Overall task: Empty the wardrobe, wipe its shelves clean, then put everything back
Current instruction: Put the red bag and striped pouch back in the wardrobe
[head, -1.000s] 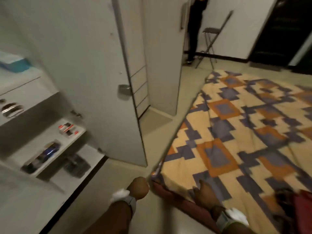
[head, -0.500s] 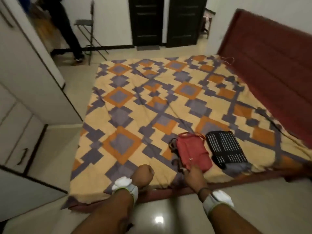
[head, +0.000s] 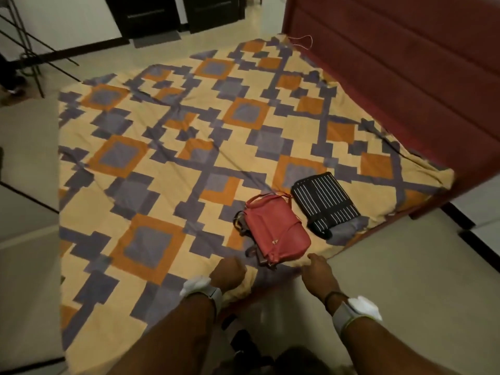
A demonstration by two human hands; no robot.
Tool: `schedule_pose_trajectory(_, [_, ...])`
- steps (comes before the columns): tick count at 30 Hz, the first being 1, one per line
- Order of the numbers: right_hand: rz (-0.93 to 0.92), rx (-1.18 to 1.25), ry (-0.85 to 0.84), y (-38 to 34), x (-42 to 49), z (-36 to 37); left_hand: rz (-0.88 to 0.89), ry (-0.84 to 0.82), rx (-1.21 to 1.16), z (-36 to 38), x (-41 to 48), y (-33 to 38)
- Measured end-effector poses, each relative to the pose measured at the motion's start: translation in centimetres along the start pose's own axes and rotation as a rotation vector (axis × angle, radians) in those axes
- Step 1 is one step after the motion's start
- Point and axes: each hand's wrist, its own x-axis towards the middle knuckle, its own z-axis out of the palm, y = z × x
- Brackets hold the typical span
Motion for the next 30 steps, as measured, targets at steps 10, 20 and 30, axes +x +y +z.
schedule_pose_trajectory(10, [-0.038, -0.07, -0.103, -1.1, 11.0, 1.5, -0.009, -0.077, -0.02, 1.2, 10.0, -0.7])
schedule_pose_trajectory(20, [-0.023, -0.019, -0.257, 2.7, 26.3, 4.3, -0.221, -0.037, -0.565, 6.9, 21.5, 0.8])
schedule_pose_trajectory(30, [-0.032, 0.327, -0.392, 2.6, 33.8, 5.8, -0.413, 0.053, -1.047, 10.6, 28.7, -0.9])
